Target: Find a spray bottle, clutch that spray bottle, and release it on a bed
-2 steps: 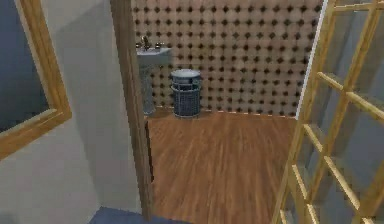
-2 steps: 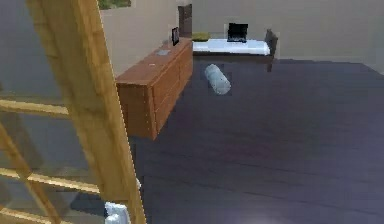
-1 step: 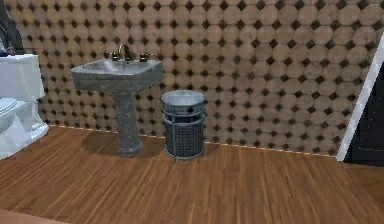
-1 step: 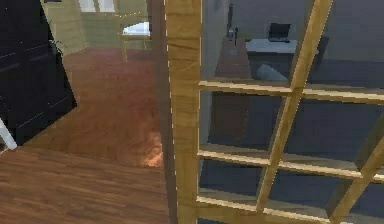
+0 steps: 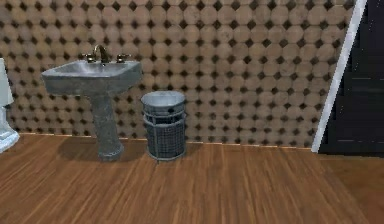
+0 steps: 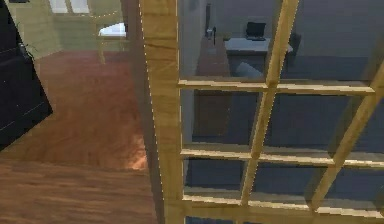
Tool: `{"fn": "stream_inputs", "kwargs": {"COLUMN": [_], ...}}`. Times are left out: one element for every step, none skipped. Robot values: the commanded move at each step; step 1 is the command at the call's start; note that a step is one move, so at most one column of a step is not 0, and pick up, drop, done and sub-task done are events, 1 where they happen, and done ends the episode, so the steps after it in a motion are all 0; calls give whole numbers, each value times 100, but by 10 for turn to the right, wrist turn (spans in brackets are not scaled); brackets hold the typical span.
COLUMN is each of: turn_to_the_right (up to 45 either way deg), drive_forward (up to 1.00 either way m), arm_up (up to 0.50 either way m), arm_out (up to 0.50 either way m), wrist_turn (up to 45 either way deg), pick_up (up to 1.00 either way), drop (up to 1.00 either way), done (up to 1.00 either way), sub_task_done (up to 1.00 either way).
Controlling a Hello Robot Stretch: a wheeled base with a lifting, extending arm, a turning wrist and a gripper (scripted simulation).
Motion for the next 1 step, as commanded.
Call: {"fn": "stream_inputs", "kwargs": {"turn_to_the_right": [0], "drive_forward": [35], "arm_up": [0], "arm_out": [0], "wrist_turn": [0], "pick_up": [0], "drop": [0], "done": [0], "sub_task_done": [0]}}
